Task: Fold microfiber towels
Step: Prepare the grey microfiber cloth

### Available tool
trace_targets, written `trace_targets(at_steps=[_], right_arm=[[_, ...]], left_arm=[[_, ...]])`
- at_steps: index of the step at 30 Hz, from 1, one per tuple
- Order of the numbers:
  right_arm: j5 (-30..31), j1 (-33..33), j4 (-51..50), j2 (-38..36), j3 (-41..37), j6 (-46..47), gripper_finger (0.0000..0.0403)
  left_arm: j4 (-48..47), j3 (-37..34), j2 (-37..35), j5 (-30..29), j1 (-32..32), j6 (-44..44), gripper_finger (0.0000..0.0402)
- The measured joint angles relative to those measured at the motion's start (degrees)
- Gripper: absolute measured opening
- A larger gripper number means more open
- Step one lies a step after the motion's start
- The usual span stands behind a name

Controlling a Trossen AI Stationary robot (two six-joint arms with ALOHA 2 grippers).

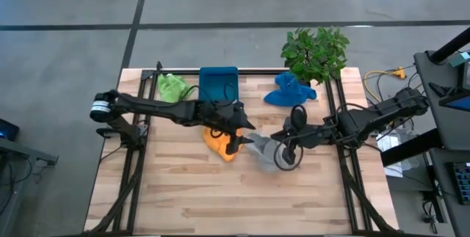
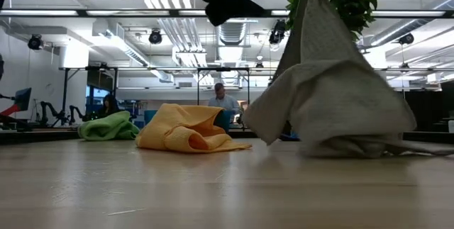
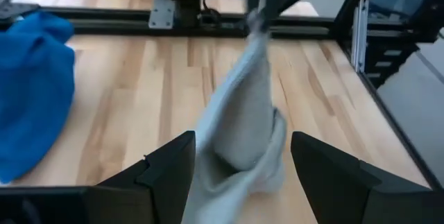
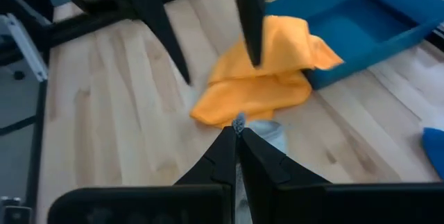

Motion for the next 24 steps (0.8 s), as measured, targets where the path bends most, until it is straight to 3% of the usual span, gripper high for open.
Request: trace_targets(at_steps=[11, 24], right_arm=[[0.04, 0.89, 6.34, -0.02, 0.02, 0.02, 0.0009], [0.48, -0.64, 6.18, -0.02, 0.02, -0.20, 0.0009]], left_arm=[[0.81, 0.37, 5.00, 3.42, 0.00, -0.05, 0.0226], [2.23, 0.24, 5.14, 13.82, 0.54, -0.91, 0.0226]])
